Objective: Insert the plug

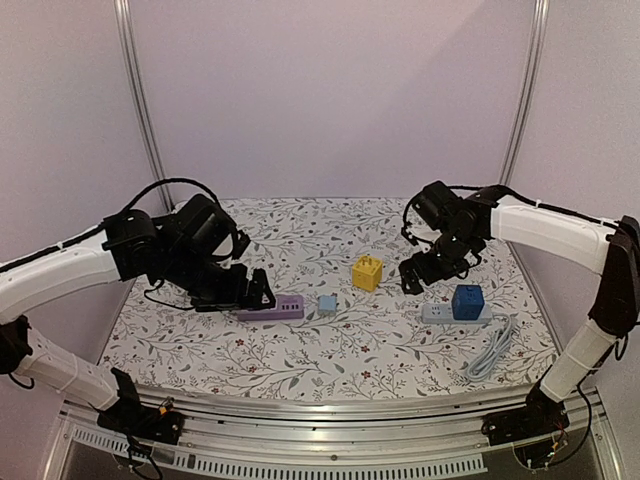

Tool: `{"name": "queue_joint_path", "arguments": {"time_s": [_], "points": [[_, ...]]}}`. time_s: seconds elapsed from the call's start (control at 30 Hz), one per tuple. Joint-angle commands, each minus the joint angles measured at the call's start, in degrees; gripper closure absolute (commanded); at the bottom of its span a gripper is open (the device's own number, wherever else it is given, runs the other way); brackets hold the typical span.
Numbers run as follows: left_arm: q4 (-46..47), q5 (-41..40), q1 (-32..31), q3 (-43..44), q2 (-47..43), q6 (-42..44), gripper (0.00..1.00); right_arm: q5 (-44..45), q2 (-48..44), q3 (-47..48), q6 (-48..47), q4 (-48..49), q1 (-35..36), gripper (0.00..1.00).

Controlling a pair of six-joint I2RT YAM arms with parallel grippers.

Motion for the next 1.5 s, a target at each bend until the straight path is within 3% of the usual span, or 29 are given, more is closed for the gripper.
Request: {"name": "queue_joint_path", "arguments": {"time_s": [0.0, 0.23, 0.87, 1.33, 1.47], "points": [[0.46, -0.95, 0.59, -1.46, -1.44, -0.26, 0.03, -2.86, 5.29, 5.04, -4.32, 4.65, 0.89, 0.01], [0.1, -1.47, 0.59, -1.62, -2.52, -0.88, 0.03, 3.22, 15.74, 14.67, -4.05, 3.23, 1.84, 0.01], [-3.39, -3.37, 1.2, -0.04, -1.16, -3.09, 0.03, 1.4, 33.78, 32.45, -8.86, 1.55, 2.37, 0.02], [-3.67, -2.81, 1.74, 1.01, 0.94, -2.83, 0.04, -0.63, 41.16, 41.37, -9.41, -2.13, 2.45, 0.18], [-3.89, -2.81, 1.95, 1.13, 1.17, -2.61, 0.04, -0.18, 42.15, 42.68, -9.35, -2.87, 2.48, 0.28]]}}
